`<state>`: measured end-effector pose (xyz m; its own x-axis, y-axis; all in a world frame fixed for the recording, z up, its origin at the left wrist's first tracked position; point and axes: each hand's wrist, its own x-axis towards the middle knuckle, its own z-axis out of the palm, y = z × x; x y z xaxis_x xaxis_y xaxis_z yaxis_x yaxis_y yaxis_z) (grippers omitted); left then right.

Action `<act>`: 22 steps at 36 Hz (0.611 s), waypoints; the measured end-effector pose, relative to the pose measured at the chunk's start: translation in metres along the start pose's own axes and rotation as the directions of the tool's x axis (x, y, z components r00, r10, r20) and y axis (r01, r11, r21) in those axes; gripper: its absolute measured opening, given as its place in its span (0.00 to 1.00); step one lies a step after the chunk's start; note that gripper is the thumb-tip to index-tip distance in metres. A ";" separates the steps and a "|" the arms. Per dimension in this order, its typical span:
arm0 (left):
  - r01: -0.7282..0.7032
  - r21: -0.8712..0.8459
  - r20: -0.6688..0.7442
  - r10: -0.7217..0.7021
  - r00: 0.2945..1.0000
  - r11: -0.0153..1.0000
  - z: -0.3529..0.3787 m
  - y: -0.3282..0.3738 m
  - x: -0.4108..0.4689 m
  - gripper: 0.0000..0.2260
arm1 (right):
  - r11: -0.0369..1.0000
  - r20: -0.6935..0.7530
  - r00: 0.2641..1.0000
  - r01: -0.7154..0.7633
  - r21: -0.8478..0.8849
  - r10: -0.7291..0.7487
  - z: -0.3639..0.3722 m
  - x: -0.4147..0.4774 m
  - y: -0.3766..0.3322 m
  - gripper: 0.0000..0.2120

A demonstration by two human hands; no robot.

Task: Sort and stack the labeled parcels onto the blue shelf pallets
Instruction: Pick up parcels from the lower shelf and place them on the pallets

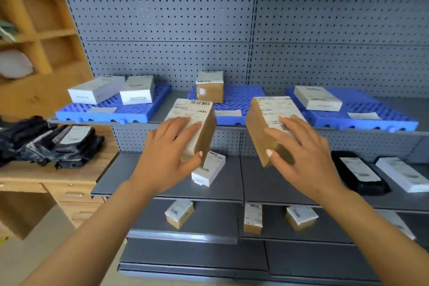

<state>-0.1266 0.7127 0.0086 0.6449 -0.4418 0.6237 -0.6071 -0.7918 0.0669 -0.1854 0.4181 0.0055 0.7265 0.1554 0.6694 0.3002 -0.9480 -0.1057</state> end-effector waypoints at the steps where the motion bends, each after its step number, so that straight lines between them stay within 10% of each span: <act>1: -0.005 0.006 -0.005 0.005 1.000 1.000 -0.001 -0.002 0.009 0.27 | 1.000 -0.010 1.000 -0.001 0.000 0.001 0.000 0.009 0.003 0.20; 22: 0.092 0.090 -0.138 -0.079 0.987 0.992 0.047 -0.042 0.156 0.26 | 0.998 0.073 0.996 0.050 -0.035 -0.047 0.094 0.177 0.108 0.22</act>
<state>0.0210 0.6570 0.0664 0.6204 -0.3155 0.7180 -0.5014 -0.8635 0.0538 0.0335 0.3694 0.0437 0.7544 0.2200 0.6185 0.3143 -0.9482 -0.0461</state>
